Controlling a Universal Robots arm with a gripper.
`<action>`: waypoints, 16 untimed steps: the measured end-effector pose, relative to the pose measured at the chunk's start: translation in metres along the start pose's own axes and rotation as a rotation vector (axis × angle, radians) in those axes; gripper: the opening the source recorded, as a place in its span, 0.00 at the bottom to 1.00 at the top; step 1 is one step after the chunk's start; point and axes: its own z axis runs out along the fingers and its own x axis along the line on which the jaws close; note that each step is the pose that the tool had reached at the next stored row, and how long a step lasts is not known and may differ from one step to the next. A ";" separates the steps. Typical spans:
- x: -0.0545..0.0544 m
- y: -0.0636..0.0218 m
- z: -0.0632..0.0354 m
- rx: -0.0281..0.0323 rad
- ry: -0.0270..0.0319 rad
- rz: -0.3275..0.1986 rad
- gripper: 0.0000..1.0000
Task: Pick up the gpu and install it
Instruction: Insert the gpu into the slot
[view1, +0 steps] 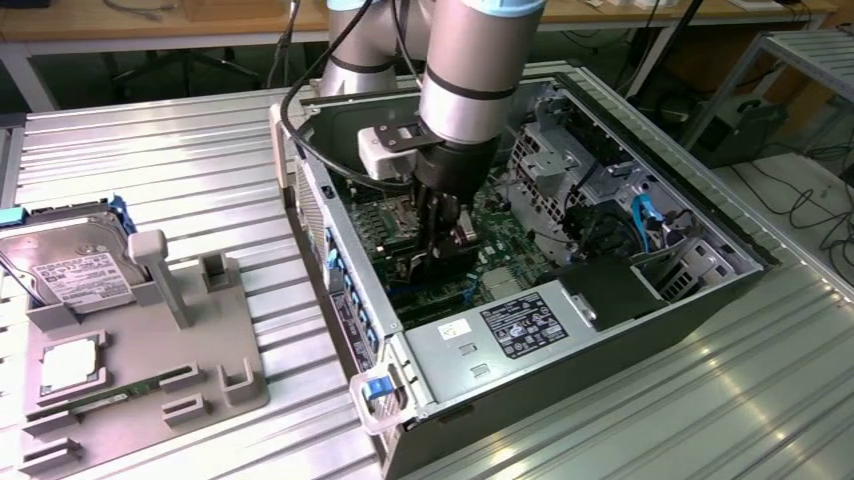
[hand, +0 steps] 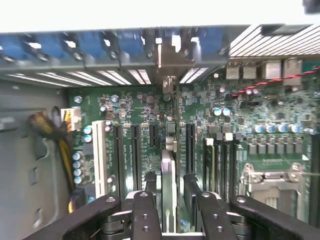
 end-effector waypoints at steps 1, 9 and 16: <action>0.000 0.0004 -0.0015 0.0034 0.0000 0.000 0.36; 0.000 0.0005 -0.0015 0.0048 -0.0002 0.000 0.15; 0.000 0.0005 -0.0015 0.0048 -0.0002 0.000 0.11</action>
